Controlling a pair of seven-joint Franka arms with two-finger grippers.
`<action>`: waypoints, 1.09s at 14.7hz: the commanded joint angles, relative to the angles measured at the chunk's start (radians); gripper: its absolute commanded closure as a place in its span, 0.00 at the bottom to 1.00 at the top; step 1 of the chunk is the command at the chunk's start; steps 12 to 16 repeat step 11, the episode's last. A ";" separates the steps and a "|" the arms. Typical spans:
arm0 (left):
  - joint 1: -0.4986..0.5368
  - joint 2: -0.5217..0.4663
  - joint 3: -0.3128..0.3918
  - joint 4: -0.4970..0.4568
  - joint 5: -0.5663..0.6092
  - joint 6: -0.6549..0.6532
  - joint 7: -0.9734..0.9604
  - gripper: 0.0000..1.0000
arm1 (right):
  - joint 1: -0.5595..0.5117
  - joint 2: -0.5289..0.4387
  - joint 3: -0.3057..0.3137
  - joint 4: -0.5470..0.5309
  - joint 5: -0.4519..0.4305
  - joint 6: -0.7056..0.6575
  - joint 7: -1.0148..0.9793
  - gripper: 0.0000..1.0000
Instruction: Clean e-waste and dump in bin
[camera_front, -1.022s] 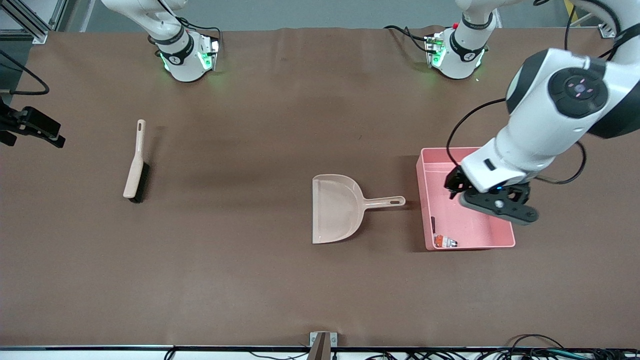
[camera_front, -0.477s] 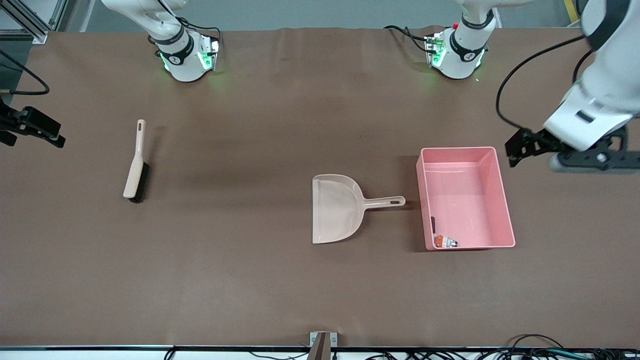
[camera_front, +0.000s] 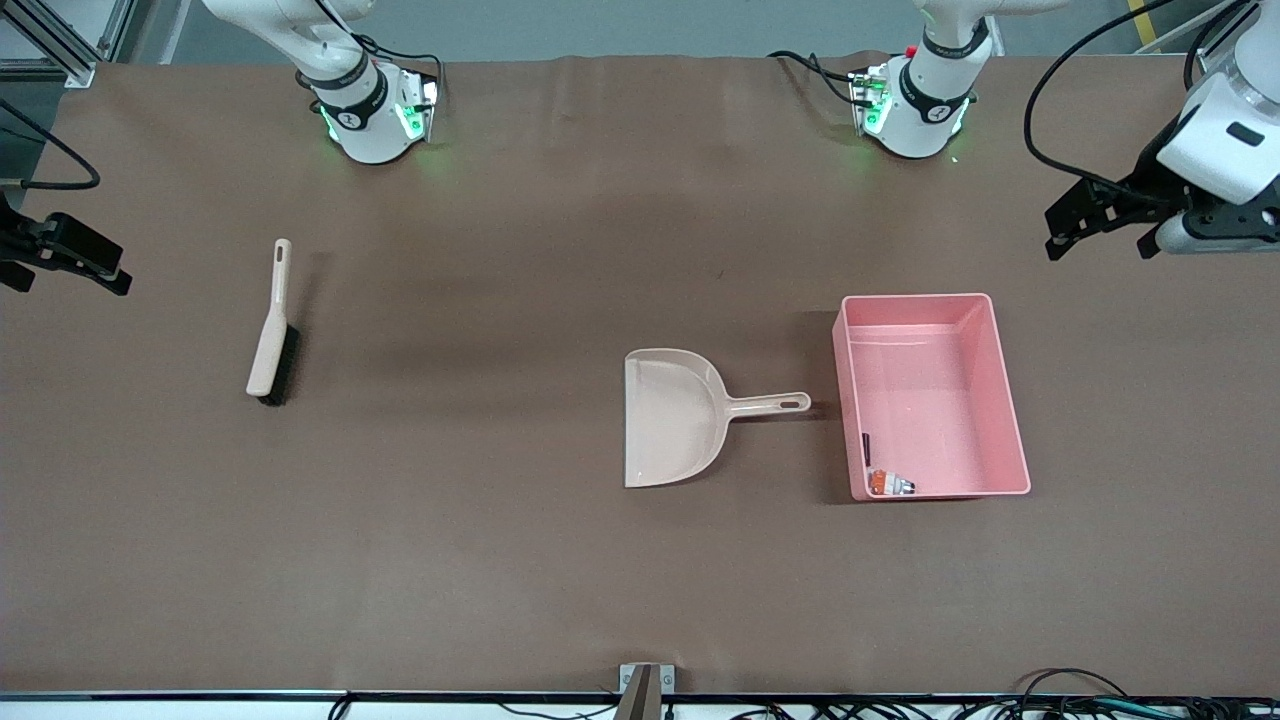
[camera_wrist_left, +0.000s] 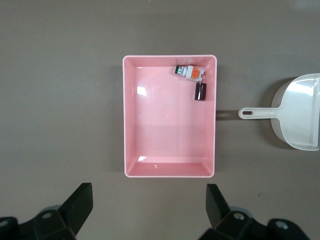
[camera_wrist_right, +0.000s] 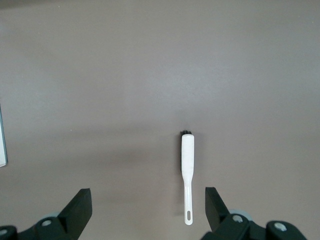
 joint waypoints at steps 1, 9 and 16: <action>-0.018 -0.070 0.016 -0.068 -0.011 -0.013 0.009 0.00 | 0.003 -0.003 -0.004 0.004 0.011 -0.011 0.003 0.00; -0.007 -0.067 0.022 -0.048 0.029 -0.026 0.003 0.00 | 0.003 -0.003 -0.004 0.004 0.011 -0.011 0.003 0.00; -0.006 -0.055 0.022 -0.026 0.029 -0.041 0.003 0.00 | 0.003 -0.003 -0.004 0.004 0.011 -0.011 0.003 0.00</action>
